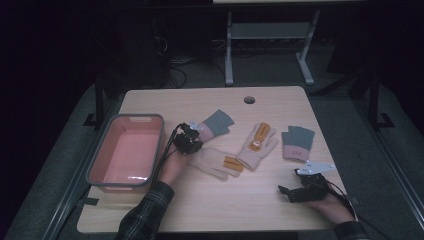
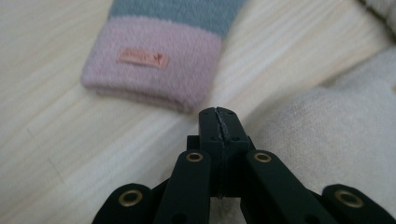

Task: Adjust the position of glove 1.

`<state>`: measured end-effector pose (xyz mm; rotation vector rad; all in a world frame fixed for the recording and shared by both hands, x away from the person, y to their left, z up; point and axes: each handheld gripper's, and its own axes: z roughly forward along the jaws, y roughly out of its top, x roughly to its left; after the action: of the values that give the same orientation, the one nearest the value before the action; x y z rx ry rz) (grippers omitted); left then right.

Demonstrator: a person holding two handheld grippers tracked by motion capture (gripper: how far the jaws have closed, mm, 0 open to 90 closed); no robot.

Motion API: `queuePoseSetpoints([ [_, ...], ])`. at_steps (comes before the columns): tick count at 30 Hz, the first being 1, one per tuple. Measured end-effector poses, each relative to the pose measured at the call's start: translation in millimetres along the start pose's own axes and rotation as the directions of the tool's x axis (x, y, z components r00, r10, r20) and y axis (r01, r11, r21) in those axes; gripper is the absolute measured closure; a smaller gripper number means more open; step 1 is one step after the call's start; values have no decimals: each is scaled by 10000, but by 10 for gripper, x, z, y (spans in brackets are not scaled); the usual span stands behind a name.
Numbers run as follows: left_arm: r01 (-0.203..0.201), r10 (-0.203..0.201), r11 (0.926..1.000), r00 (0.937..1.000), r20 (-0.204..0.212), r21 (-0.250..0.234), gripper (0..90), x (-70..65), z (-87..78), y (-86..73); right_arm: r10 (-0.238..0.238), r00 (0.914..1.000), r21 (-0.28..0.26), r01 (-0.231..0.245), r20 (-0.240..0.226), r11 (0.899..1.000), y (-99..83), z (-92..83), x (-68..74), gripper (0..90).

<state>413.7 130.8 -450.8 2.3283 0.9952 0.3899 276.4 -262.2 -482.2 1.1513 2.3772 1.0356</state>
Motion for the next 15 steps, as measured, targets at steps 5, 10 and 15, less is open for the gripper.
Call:
queuePoseSetpoints([
  [5, -132, 130, 9995, 9999, 97, 278, 895, -65, -67, -70, -5, 10000, 0, 5, 13, 10000, 0, 0, 1, 104],
  [10, -86, 73, 9996, 9989, 469, 285, 895, -159, -159, -166, -35, 10000, 18, 35, 6, 10000, 1, 0, -2, 103],
  [15, -128, 107, 9994, 9977, 672, 310, 895, -233, -245, -254, -32, 10000, 15, 32, 1, 10000, 1, 1, -2, 103],
])
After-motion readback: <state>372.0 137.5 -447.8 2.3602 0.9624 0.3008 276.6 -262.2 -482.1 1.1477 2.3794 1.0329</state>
